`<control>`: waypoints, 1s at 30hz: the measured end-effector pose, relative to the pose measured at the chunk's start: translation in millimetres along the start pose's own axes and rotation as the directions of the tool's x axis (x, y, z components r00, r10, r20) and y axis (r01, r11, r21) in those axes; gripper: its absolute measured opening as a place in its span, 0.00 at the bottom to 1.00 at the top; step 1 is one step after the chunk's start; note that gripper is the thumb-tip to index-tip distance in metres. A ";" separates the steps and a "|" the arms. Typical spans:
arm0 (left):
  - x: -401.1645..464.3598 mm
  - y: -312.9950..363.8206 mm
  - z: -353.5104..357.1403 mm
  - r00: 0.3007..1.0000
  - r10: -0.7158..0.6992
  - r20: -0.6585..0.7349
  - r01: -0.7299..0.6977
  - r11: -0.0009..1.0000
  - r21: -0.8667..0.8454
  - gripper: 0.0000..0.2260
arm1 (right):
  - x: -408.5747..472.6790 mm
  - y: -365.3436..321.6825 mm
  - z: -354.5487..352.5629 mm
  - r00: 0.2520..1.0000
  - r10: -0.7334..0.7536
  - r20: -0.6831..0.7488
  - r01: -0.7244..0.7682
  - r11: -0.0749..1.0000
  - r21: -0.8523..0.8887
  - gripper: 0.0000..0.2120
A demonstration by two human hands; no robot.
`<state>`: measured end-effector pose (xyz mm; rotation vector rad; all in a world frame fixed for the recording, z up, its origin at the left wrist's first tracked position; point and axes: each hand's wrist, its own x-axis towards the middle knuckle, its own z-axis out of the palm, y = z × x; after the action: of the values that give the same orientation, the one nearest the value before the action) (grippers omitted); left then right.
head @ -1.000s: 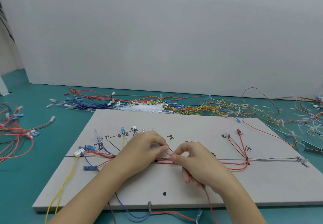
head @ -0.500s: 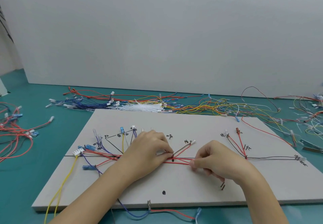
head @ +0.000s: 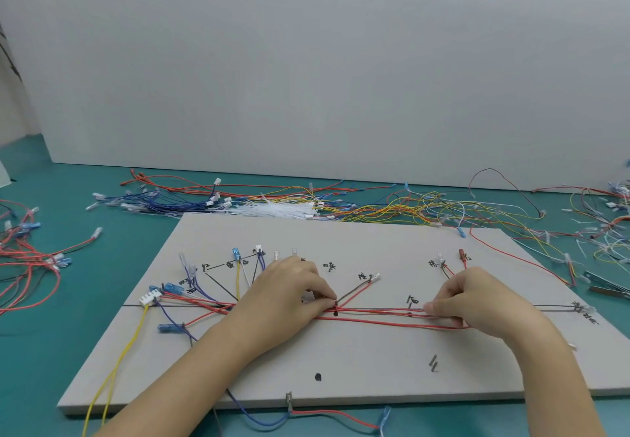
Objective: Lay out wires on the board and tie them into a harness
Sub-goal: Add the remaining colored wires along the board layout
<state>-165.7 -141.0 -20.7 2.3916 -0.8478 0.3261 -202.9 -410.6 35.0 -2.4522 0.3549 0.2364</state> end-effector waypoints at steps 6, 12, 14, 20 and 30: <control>0.2 0.2 0.2 1.000 -0.008 0.004 0.008 1.000 -0.021 0.05 | 9.1 10.2 3.3 0.996 0.063 -0.061 -0.064 0.998 -0.006 0.09; 0.1 0.3 1.6 1.000 -0.023 0.001 0.023 0.998 -0.060 0.04 | 14.3 16.3 5.8 0.961 0.119 -0.251 -0.139 0.988 -0.062 0.11; 0.5 -0.7 0.8 0.999 -0.038 0.011 0.039 0.996 -0.080 0.04 | 14.0 13.3 5.5 0.938 0.113 -0.328 -0.148 0.985 -0.084 0.13; 1.3 -0.7 1.6 0.998 -0.050 0.027 0.053 0.993 -0.107 0.04 | 16.6 9.5 5.1 0.917 0.125 -0.380 -0.219 0.952 -0.214 0.19; 1.2 -1.2 1.8 0.997 -0.067 0.030 0.070 0.990 -0.125 0.03 | 28.8 19.5 3.1 0.975 0.150 -0.161 -0.058 0.881 0.470 0.14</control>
<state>-163.9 -141.9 -22.2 2.3055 -0.7724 0.2081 -182.0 -429.0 14.1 -1.9844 0.5606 -0.0446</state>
